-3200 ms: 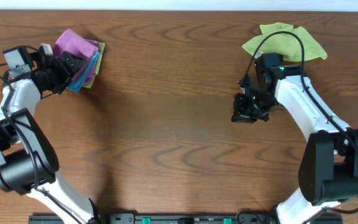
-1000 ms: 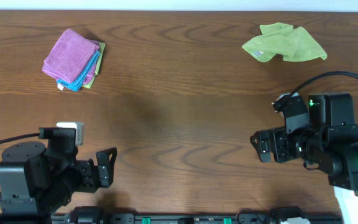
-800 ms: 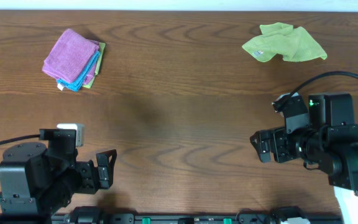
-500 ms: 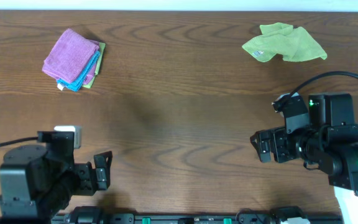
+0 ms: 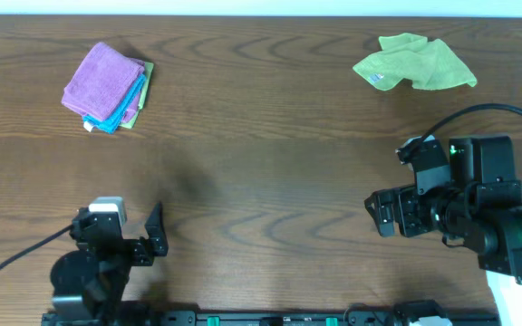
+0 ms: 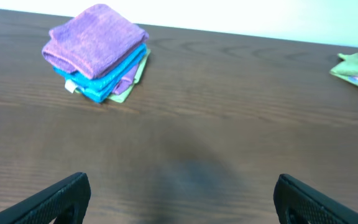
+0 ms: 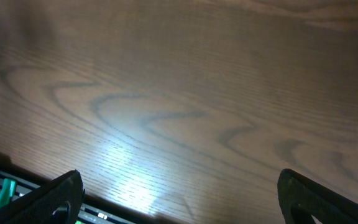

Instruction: Fold the cloth

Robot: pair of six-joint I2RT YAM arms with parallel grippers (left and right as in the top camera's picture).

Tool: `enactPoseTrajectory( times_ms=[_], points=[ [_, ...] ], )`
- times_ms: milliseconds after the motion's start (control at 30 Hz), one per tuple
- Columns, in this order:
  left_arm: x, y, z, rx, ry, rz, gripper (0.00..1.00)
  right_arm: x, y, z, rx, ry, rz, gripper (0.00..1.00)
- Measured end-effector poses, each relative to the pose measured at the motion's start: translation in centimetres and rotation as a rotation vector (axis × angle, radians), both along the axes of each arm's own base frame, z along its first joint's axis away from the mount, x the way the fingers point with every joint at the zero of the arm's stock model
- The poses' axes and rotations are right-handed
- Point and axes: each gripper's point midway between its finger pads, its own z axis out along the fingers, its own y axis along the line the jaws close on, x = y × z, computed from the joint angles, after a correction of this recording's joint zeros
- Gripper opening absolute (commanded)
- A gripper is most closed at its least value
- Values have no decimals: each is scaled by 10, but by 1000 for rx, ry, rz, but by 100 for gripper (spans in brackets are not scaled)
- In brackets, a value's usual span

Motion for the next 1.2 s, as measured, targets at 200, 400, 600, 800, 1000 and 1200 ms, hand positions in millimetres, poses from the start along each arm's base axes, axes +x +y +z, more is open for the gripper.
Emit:
enactPoseTrajectory(
  times_ms=[200,400,600,800,1000,1200],
  points=[
    [5,2,-46,-4,-5,15,95,0,0,0,0,0,0,99],
    [8,4,-72,-18,31,32,95,0,0,0,0,1,0,99],
    [8,6,-94,-22,74,44,95,0,0,0,0,1,0,99],
    [8,8,-101,-33,93,64,95,0,0,0,0,1,0,99],
    [8,8,-101,-32,94,64,95,0,0,0,0,1,0,99],
    [8,8,-101,-33,94,64,95,0,0,0,0,1,0,99]
  ],
)
